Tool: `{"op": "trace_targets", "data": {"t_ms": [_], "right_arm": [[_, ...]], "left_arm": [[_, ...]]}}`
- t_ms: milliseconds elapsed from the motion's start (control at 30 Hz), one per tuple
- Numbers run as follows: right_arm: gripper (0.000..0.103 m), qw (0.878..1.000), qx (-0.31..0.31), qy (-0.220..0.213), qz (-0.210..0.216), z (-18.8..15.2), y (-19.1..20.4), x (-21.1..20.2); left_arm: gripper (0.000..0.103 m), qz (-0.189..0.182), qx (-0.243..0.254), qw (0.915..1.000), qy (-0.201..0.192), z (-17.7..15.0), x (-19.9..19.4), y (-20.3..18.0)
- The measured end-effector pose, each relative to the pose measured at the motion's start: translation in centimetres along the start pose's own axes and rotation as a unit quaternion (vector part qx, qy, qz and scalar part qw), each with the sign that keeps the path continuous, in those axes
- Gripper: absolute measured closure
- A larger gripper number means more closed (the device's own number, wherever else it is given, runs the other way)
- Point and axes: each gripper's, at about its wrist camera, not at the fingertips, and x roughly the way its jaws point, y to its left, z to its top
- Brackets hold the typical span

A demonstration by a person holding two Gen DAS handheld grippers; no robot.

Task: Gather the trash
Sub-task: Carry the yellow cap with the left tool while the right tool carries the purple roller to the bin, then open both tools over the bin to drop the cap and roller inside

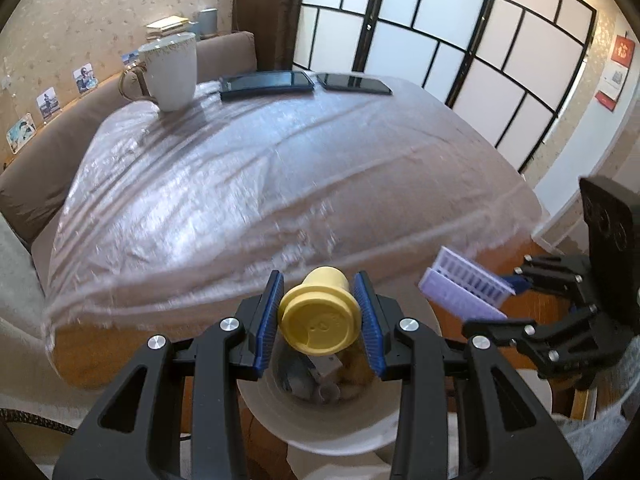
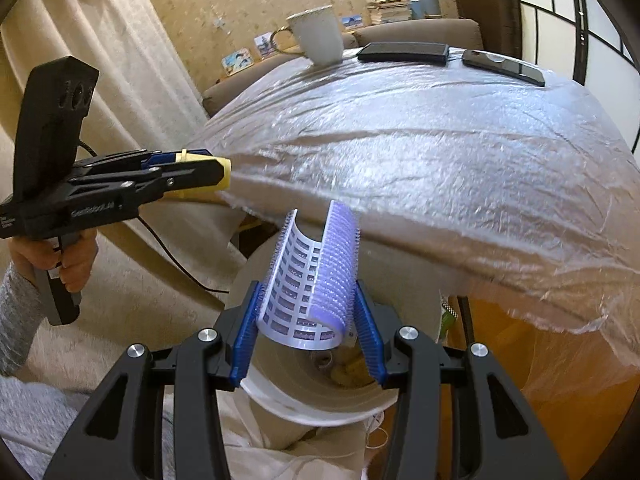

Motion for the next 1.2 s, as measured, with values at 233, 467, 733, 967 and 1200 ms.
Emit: {"op": "trace_targets", "data": {"t_ms": [233, 467, 733, 967, 1200], "right_arm": [[0.059, 1.000, -0.005, 0.030, -0.004, -1.7, 0.0, 1.3], [0.059, 0.999, 0.013, 0.051, -0.008, -3.1, -0.8, 3.0], [0.059, 0.998, 0.023, 0.063, -0.018, -4.3, -1.5, 4.9], [0.051, 0.997, 0.029, 0.070, -0.022, -4.9, -2.0, 6.4], [0.031, 0.998, 0.047, 0.038, -0.019, -4.4, -2.4, 4.4]], "left_arm": [[0.065, -0.010, 0.001, 0.9994, 0.034, -2.8, 1.3, -1.3], [0.065, 0.003, 0.008, 0.9973, 0.073, -5.2, 4.3, -1.7], [0.065, 0.022, 0.007, 0.9952, 0.095, -6.5, 7.1, -1.1], [0.062, 0.025, 0.007, 0.9945, 0.101, -7.0, 9.0, -0.6], [0.033, 0.028, -0.011, 0.9953, 0.093, -6.5, 7.7, -0.1]]}}
